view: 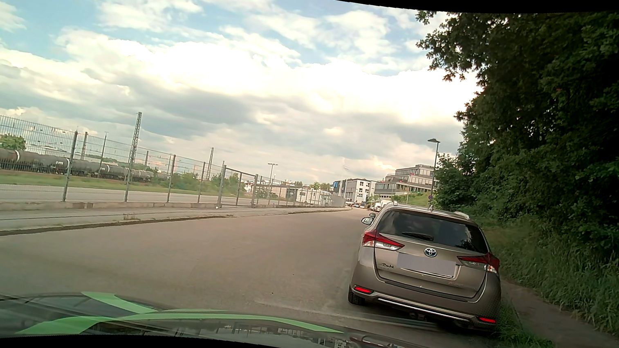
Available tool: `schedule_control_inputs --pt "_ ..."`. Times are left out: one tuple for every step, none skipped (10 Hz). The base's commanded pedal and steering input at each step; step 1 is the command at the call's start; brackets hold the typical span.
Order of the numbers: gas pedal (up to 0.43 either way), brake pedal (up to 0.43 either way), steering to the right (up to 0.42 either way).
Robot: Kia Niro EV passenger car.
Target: Follow the waypoints while adhering to traffic rules and regulations
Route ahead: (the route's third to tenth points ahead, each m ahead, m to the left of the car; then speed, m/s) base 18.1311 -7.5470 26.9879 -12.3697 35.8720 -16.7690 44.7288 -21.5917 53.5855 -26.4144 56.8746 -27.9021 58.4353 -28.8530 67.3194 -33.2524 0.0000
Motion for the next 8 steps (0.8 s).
schedule_control_inputs --pt "0.000 0.165 0.046" --pt "0.000 0.165 0.045" --pt "0.000 0.165 0.045" --pt "0.000 0.165 0.045" --pt "0.000 0.165 0.045" --pt "0.000 0.165 0.046" --pt "0.000 0.165 0.046" --pt "0.000 0.165 0.048"
